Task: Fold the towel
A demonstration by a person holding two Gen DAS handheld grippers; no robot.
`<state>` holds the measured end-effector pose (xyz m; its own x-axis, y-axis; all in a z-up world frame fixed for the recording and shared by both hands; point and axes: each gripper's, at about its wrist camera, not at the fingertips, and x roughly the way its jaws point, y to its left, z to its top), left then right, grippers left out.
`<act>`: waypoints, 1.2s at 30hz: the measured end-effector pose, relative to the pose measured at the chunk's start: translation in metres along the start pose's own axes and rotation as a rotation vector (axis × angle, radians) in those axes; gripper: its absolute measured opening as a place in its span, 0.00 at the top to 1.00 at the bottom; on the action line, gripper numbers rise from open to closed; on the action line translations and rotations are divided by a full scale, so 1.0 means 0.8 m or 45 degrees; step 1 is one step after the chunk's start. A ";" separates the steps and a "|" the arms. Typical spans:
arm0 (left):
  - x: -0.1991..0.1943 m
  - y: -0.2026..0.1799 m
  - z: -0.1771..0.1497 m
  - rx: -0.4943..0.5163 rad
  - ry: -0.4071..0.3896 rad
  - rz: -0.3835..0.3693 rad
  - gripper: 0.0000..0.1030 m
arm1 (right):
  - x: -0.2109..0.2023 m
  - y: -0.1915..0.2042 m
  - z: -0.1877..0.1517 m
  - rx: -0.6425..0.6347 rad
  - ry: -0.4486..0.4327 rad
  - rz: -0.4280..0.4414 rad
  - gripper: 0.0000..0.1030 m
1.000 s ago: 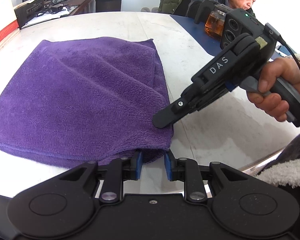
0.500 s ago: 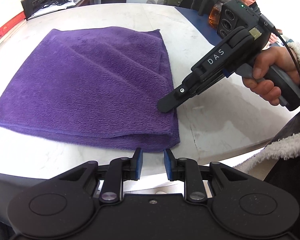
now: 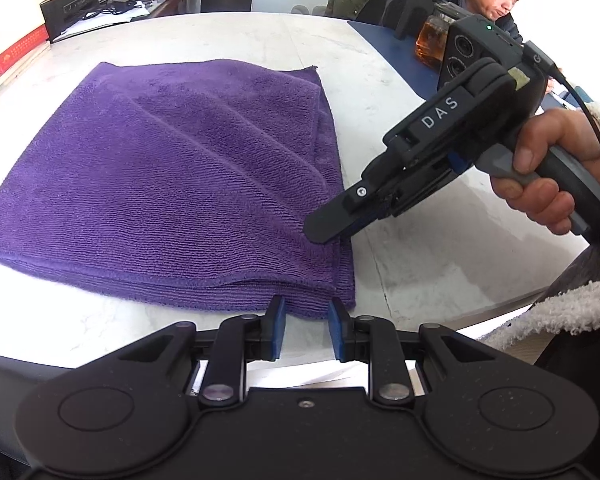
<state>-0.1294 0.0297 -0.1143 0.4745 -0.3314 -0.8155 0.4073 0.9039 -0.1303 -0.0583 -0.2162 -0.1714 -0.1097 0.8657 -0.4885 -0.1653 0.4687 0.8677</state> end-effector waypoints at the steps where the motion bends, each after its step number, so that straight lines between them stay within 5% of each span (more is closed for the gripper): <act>1: 0.001 0.000 0.000 0.002 0.000 0.000 0.79 | 0.002 0.001 -0.001 0.000 0.004 0.003 0.83; 8: 0.002 0.000 0.002 0.003 -0.003 -0.001 0.79 | 0.007 0.006 -0.005 -0.012 0.036 -0.004 0.71; 19: 0.002 -0.001 -0.001 0.005 -0.010 -0.002 0.79 | 0.018 0.012 -0.010 -0.050 0.059 -0.007 0.71; 21: 0.001 -0.002 -0.001 0.008 -0.007 0.006 0.79 | 0.019 0.012 -0.009 -0.048 0.057 -0.009 0.75; 24: -0.005 -0.005 -0.003 0.021 -0.012 0.027 0.79 | 0.018 0.008 -0.009 -0.028 0.043 -0.004 0.96; 36: 0.007 -0.023 0.006 0.052 -0.002 0.001 0.79 | 0.014 0.007 0.002 0.056 -0.022 0.175 0.98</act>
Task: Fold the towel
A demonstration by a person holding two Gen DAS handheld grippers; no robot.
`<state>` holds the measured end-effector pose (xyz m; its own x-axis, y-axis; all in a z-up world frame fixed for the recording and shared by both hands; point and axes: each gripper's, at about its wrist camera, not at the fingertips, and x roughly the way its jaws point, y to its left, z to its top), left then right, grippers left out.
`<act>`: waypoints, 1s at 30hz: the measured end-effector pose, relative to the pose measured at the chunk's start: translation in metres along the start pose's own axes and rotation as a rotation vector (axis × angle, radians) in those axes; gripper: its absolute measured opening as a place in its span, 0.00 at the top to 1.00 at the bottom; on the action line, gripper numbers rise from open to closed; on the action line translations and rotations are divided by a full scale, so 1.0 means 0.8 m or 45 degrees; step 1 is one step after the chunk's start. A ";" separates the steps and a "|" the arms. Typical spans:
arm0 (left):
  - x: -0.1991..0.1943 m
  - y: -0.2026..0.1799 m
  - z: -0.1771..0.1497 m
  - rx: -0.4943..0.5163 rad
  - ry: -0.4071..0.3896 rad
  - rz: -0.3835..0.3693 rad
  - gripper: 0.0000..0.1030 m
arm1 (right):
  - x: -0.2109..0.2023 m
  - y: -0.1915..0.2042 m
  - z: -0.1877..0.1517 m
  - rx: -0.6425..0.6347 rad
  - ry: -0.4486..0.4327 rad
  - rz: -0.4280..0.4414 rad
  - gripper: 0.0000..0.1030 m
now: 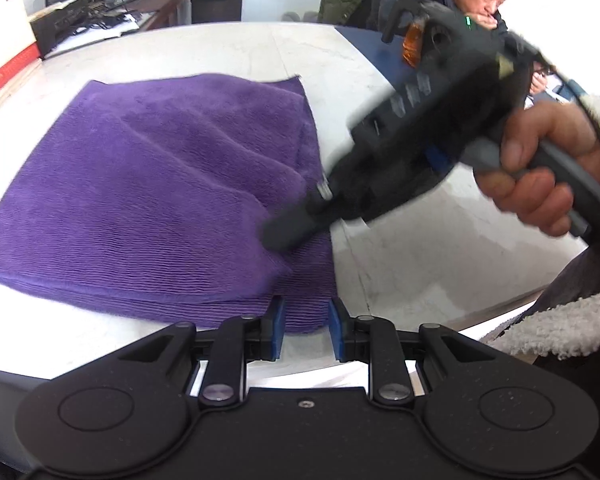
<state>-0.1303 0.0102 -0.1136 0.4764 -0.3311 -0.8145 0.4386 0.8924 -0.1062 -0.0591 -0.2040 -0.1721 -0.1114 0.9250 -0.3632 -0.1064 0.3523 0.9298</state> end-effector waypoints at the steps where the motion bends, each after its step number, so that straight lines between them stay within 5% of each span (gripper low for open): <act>1: 0.001 -0.001 0.000 -0.001 -0.002 0.004 0.79 | -0.001 0.002 0.003 0.012 -0.010 0.032 0.98; 16: 0.001 0.005 0.000 -0.059 -0.008 -0.010 0.79 | -0.042 0.082 0.031 -0.051 -0.079 0.356 0.98; 21: 0.001 0.008 -0.003 -0.071 -0.015 -0.015 0.79 | -0.050 0.080 0.017 -0.043 -0.038 0.316 0.98; 30: -0.003 0.010 -0.005 -0.063 -0.016 -0.020 0.79 | -0.043 0.005 -0.021 0.113 0.060 0.101 0.98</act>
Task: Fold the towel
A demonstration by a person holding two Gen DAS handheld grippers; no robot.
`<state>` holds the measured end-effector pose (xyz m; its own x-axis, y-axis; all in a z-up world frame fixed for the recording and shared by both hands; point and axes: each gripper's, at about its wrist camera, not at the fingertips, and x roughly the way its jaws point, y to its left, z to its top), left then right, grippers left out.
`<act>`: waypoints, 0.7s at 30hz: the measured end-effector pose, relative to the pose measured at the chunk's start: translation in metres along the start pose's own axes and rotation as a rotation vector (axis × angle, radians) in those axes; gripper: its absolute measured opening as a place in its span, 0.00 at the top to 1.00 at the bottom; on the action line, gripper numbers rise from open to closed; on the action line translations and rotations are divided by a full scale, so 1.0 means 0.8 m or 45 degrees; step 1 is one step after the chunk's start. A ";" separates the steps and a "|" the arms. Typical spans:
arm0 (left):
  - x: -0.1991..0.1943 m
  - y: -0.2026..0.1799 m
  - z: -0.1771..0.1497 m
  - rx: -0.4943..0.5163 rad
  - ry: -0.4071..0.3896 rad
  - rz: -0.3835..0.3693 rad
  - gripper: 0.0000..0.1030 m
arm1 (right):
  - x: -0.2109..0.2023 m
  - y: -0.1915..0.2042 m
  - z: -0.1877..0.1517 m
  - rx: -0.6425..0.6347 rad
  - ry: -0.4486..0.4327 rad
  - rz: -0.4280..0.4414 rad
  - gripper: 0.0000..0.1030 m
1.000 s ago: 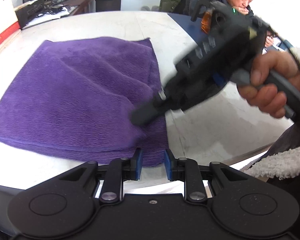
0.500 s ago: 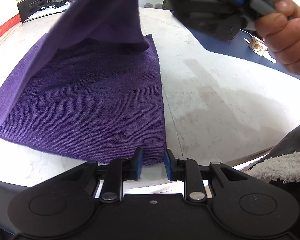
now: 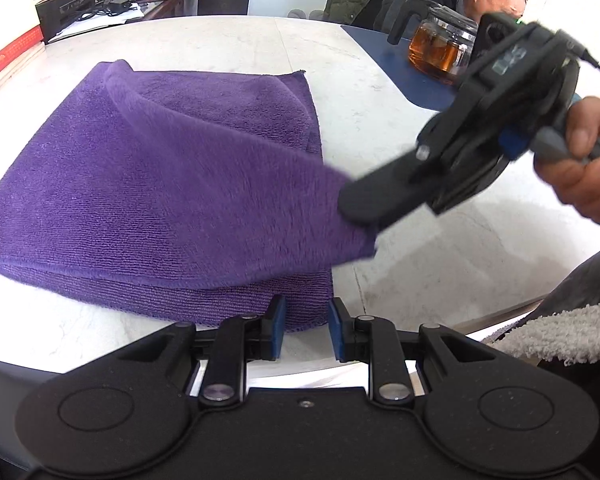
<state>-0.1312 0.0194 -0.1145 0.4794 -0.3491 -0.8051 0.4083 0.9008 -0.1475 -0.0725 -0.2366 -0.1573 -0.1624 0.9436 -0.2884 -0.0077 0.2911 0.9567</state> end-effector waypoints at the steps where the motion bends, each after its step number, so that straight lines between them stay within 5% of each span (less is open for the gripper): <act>1: 0.000 0.000 0.000 0.001 0.001 0.001 0.79 | 0.002 -0.003 -0.001 0.004 0.005 -0.005 0.98; 21: -0.026 0.009 -0.016 -0.061 0.018 0.082 0.79 | 0.037 -0.016 0.003 -0.005 0.103 -0.046 0.98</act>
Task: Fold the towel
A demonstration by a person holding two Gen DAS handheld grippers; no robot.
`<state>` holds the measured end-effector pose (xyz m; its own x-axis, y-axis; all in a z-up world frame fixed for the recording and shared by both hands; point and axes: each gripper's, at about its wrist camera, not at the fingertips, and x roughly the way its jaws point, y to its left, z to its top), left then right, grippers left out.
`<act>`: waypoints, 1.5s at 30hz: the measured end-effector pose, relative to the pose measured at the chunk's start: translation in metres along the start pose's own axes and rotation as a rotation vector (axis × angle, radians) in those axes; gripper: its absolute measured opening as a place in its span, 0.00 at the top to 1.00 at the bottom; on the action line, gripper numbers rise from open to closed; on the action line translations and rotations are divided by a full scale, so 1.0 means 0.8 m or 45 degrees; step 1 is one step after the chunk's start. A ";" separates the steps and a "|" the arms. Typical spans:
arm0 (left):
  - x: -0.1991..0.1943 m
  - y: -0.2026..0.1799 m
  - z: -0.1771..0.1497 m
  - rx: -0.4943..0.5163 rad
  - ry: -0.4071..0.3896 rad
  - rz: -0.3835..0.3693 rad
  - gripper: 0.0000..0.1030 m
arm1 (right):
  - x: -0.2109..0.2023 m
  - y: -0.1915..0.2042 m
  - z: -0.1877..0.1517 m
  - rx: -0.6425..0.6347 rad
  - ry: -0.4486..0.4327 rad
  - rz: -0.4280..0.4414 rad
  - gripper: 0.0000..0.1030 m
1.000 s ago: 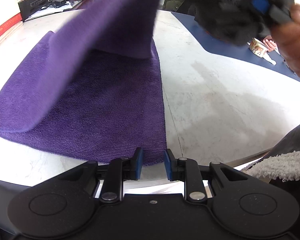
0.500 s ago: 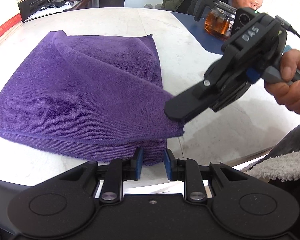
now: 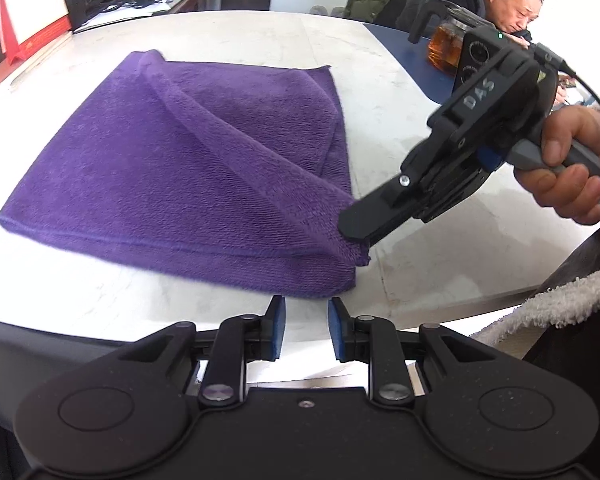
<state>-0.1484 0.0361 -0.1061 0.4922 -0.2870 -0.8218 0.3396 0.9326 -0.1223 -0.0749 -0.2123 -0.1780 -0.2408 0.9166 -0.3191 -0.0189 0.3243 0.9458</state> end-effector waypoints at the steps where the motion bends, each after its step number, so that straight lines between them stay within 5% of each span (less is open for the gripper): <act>1: -0.002 0.002 -0.001 -0.005 -0.001 0.006 0.79 | 0.002 -0.002 0.001 0.004 0.006 -0.016 0.98; 12: -0.003 0.020 0.023 0.032 -0.045 0.035 0.79 | 0.014 -0.001 0.000 -0.075 0.049 -0.201 0.96; 14: -0.001 0.023 0.032 0.054 -0.050 0.024 0.79 | 0.016 0.003 -0.002 -0.100 0.061 -0.220 0.89; 19: 0.010 0.034 0.059 0.144 -0.040 -0.020 0.79 | 0.007 0.038 -0.011 -0.223 0.049 -0.294 0.51; 23: 0.019 0.043 0.085 0.242 -0.042 -0.069 0.79 | -0.011 0.072 -0.025 -0.357 0.018 -0.384 0.46; 26: 0.027 0.055 0.113 0.351 -0.052 -0.133 0.79 | -0.034 0.088 -0.035 -0.375 -0.088 -0.415 0.44; 31: 0.049 0.067 0.157 0.519 -0.049 -0.299 0.79 | -0.076 0.097 -0.039 -0.220 -0.463 -0.449 0.44; 35: 0.081 0.073 0.177 0.643 0.001 -0.440 0.79 | -0.081 0.122 -0.027 -0.239 -0.699 -0.639 0.44; 40: 0.113 0.089 0.181 0.735 0.099 -0.536 0.79 | -0.061 0.133 0.022 -0.351 -0.808 -0.978 0.47; 45: 0.128 0.108 0.177 0.792 0.184 -0.596 0.79 | -0.042 0.108 0.075 -0.361 -0.809 -1.132 0.57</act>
<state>0.0452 0.0561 -0.1220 0.0930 -0.5479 -0.8313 0.8921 0.4166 -0.1748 -0.0101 -0.2010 -0.0894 0.5038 0.3660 -0.7825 -0.1763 0.9303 0.3216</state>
